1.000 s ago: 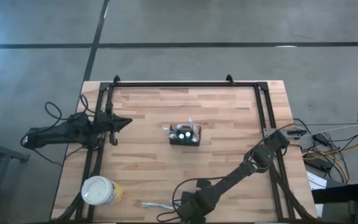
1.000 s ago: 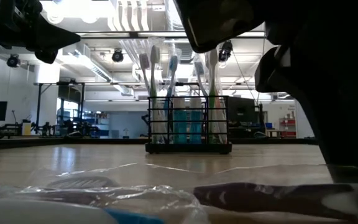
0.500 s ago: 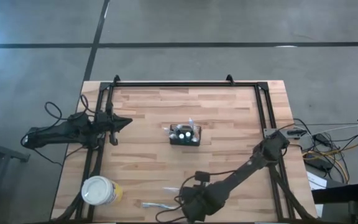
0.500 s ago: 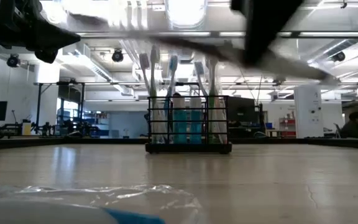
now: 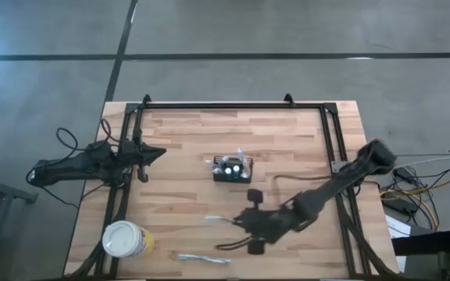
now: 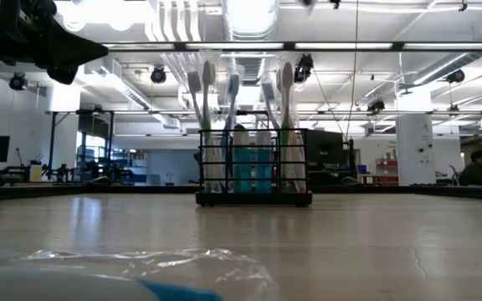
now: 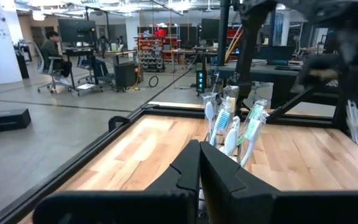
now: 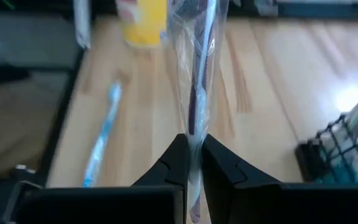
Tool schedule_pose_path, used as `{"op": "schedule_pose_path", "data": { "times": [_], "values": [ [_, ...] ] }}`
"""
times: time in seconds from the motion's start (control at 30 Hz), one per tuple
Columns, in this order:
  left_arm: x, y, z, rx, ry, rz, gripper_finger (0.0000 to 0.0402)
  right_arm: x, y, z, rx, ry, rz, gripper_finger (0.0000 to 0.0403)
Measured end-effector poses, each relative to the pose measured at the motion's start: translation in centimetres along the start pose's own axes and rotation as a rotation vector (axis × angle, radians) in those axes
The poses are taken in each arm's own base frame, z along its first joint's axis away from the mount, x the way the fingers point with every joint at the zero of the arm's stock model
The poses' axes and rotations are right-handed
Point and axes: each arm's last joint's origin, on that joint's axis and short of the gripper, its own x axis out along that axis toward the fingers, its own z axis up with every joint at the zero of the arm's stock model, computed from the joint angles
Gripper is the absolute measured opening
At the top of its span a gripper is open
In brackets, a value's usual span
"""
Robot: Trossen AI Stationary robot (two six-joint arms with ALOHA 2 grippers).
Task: Pick & Place toothbrushing station
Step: Put the purple toothbrush into the wire organizer
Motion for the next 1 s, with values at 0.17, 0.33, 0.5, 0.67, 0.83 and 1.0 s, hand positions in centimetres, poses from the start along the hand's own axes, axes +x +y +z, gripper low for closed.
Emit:
{"op": "schedule_pose_path", "data": {
  "times": [0.17,0.33,0.5,0.67,0.83,1.0],
  "values": [
    [0.0,0.0,0.2,0.035,-0.021,0.0,0.0012,-3.6,-3.3,-2.7,-0.034,-0.193,0.024,0.0018],
    [0.0,0.0,0.2,0.035,-0.021,0.0,0.0012,-8.0,-8.3,-4.7,-0.029,-0.369,0.058,0.0018],
    [0.0,0.0,0.2,0.049,-0.021,0.001,0.0012,-11.0,-13.6,-7.1,-0.031,-0.5,0.109,0.0018],
    [0.0,0.0,0.2,0.053,-0.022,0.001,0.0012,-12.7,-16.9,-9.8,-0.08,-0.6,0.129,0.0018],
    [0.0,0.0,0.3,0.069,-0.035,0.002,0.0012,-13.1,-18.9,-12.3,-0.063,-0.661,0.086,0.0018],
    [0.0,0.0,0.7,0.062,-0.071,0.003,0.0012,-12.3,-19.2,-14.7,-0.07,-0.702,0.097,0.0018]
  ]
}}
